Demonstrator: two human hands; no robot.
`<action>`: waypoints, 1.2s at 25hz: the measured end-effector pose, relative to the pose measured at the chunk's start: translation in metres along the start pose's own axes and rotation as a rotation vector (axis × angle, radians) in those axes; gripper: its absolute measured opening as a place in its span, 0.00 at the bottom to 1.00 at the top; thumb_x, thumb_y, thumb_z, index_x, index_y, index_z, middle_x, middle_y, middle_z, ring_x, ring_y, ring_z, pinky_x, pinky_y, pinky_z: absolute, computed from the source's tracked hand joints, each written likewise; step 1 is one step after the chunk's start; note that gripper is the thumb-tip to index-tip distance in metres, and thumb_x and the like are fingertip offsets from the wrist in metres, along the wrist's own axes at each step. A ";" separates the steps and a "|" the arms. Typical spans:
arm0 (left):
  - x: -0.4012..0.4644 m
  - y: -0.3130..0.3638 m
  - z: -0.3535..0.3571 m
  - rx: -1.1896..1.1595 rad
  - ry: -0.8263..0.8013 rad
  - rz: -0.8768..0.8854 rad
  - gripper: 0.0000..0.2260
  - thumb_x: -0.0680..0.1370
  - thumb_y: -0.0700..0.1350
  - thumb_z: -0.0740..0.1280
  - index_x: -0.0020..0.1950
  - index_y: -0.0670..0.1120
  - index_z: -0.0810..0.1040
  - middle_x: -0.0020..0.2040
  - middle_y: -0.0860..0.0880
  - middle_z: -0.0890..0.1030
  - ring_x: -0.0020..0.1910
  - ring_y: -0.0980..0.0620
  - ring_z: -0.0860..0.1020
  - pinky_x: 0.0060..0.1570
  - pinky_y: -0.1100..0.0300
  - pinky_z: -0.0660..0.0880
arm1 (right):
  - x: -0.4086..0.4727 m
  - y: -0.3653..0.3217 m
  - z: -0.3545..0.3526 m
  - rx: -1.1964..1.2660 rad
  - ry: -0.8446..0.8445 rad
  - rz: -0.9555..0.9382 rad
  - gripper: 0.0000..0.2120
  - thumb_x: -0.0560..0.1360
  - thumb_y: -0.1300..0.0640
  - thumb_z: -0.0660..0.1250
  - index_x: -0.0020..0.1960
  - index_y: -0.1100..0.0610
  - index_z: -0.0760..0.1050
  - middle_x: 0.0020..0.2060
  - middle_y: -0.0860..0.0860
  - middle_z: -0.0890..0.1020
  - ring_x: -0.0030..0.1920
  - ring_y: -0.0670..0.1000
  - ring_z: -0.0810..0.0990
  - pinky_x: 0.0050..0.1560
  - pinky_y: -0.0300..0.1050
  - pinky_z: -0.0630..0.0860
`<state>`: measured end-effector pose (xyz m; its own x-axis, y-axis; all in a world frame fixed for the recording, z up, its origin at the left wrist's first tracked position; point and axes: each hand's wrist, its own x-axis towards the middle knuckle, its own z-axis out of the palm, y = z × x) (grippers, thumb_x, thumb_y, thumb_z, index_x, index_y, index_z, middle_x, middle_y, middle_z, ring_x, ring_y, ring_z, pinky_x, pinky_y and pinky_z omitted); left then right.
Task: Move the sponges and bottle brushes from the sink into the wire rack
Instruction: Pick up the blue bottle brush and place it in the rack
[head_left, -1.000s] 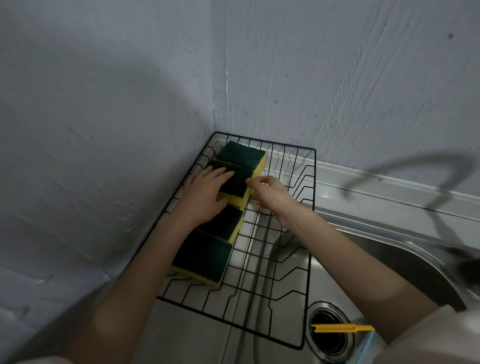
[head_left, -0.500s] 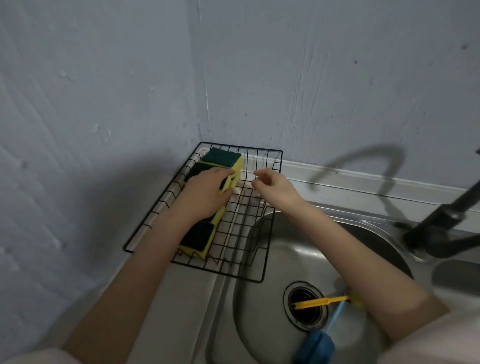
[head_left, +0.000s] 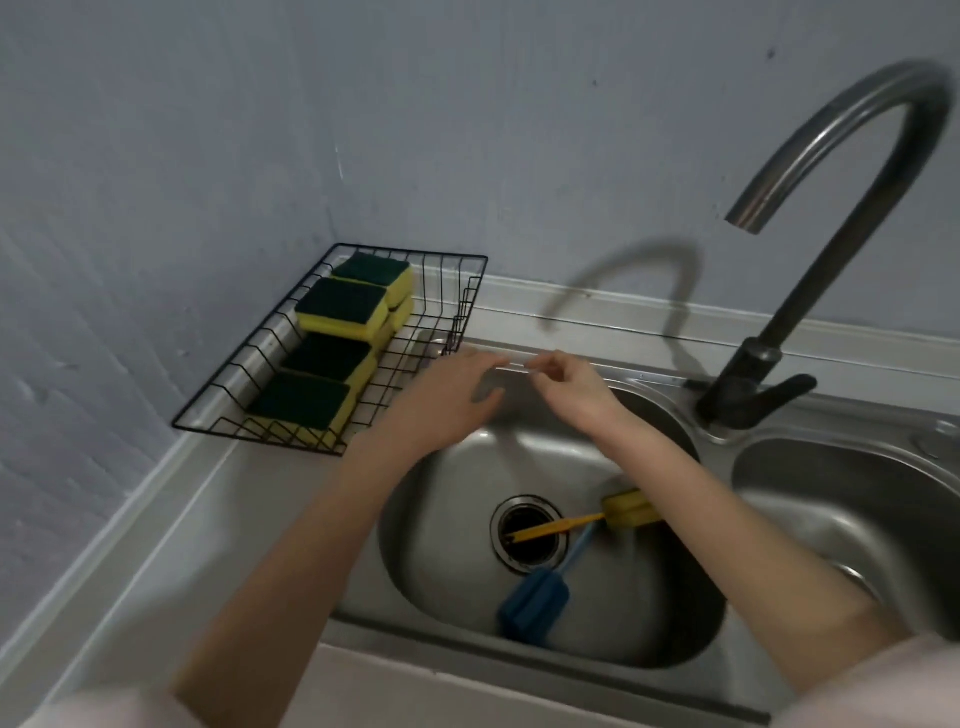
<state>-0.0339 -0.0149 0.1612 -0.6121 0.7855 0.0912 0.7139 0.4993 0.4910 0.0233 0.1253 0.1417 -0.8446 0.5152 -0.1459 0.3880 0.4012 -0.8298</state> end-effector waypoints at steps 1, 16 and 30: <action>-0.001 0.004 0.010 -0.016 -0.017 -0.015 0.19 0.76 0.43 0.62 0.67 0.45 0.68 0.66 0.44 0.74 0.64 0.47 0.71 0.62 0.60 0.64 | -0.003 0.010 -0.004 0.000 -0.012 0.024 0.14 0.76 0.59 0.60 0.61 0.58 0.75 0.59 0.57 0.79 0.61 0.55 0.76 0.61 0.42 0.69; -0.024 0.004 0.171 -0.184 -0.396 -0.398 0.16 0.76 0.41 0.62 0.64 0.42 0.72 0.62 0.41 0.77 0.60 0.44 0.75 0.58 0.55 0.71 | -0.012 0.187 0.030 -0.139 -0.226 0.508 0.17 0.79 0.55 0.56 0.57 0.65 0.75 0.60 0.64 0.78 0.62 0.62 0.75 0.59 0.48 0.72; -0.018 -0.012 0.211 -0.136 -0.758 -0.476 0.21 0.75 0.44 0.64 0.67 0.42 0.66 0.66 0.40 0.72 0.63 0.42 0.71 0.62 0.51 0.70 | -0.012 0.214 0.064 0.560 -0.129 1.009 0.06 0.78 0.62 0.57 0.44 0.63 0.69 0.36 0.56 0.75 0.34 0.50 0.74 0.52 0.48 0.76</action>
<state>0.0399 0.0420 -0.0295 -0.4098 0.5614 -0.7190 0.3667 0.8231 0.4336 0.0927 0.1566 -0.0684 -0.2887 0.3160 -0.9037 0.7161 -0.5553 -0.4230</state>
